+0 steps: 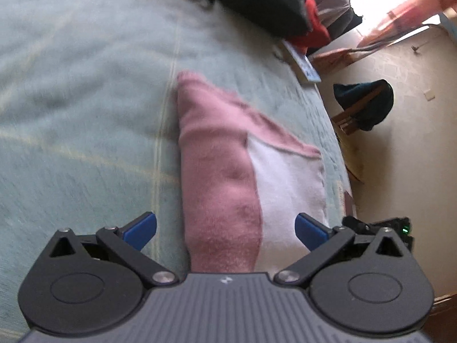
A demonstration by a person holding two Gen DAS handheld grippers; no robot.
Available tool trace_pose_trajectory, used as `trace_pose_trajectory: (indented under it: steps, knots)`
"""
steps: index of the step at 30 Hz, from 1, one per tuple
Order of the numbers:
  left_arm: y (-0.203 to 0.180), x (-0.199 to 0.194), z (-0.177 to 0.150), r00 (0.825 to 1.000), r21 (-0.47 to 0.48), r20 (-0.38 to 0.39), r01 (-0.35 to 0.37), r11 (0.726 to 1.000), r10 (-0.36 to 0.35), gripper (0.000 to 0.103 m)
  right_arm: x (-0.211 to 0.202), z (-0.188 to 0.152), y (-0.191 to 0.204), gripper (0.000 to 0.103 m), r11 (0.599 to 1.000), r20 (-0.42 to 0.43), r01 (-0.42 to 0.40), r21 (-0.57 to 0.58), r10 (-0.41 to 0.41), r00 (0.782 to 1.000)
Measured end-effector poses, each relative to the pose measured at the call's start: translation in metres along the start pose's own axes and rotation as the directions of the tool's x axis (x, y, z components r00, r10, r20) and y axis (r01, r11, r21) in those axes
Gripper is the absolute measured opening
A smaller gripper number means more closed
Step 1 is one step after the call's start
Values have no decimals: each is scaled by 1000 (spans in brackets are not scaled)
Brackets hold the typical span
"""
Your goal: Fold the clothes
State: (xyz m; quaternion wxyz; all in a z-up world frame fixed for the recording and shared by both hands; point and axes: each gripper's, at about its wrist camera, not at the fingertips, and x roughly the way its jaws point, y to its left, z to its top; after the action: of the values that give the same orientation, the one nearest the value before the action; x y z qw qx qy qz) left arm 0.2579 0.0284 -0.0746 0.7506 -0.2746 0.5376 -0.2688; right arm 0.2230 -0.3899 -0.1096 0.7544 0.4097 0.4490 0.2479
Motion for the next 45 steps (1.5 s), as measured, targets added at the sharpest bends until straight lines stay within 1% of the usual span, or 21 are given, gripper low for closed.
trace_pose_trajectory:
  steps: [3, 4, 6, 12, 16, 19, 21, 23, 24, 26, 30, 34, 37, 39, 45]
  knots:
    - [8, 16, 4, 999, -24, -41, 22, 999, -23, 102, 9, 8, -1, 103, 1000, -22, -26, 6, 26, 999]
    - [10, 20, 6, 999, -34, -44, 30, 999, -31, 102, 11, 10, -1, 103, 999, -25, -34, 11, 35, 999]
    - [13, 27, 11, 998, -47, -40, 53, 997, -55, 102, 15, 15, -2, 103, 999, -29, -51, 20, 51, 998]
    - [15, 45, 29, 994, -47, -40, 104, 993, -106, 102, 29, 28, -1, 103, 997, -34, -69, 29, 70, 997]
    - [16, 58, 40, 990, -50, -26, 139, 989, -140, 102, 41, 39, 0, 103, 997, -36, -65, 37, 66, 997]
    - [12, 62, 44, 988, -43, -34, 152, 987, -154, 102, 46, 43, 1, 103, 997, -35, -60, 44, 61, 998]
    - [8, 63, 41, 981, -25, -77, 174, 984, -176, 102, 45, 40, 2, 103, 998, -40, -60, 36, 62, 997]
    - [6, 62, 33, 971, -14, -133, 198, 980, -198, 102, 43, 34, 3, 103, 997, -66, -68, 27, 69, 995]
    - [6, 61, 30, 968, -10, -147, 205, 979, -205, 102, 41, 30, 3, 103, 997, -83, -74, 25, 76, 994]
    - [8, 61, 29, 965, -19, -147, 218, 976, -218, 102, 37, 25, 3, 103, 996, -113, -88, 27, 91, 989]
    - [14, 75, 40, 957, -95, -139, 243, 965, -255, 102, 47, 29, 2, 103, 995, -137, -93, 28, 96, 986]
    - [9, 84, 46, 960, -87, -139, 230, 969, -241, 102, 58, 39, -4, 103, 990, -132, -128, 55, 134, 982]
    - [4, 81, 40, 963, -59, -129, 230, 971, -236, 102, 53, 36, -9, 103, 984, -122, -162, 71, 169, 978]
    - [3, 83, 39, 963, -58, -126, 234, 971, -240, 102, 48, 30, -10, 103, 982, -112, -177, 66, 184, 977]
    - [3, 87, 38, 961, -55, -115, 247, 967, -252, 102, 47, 28, -15, 103, 975, -104, -216, 50, 221, 970]
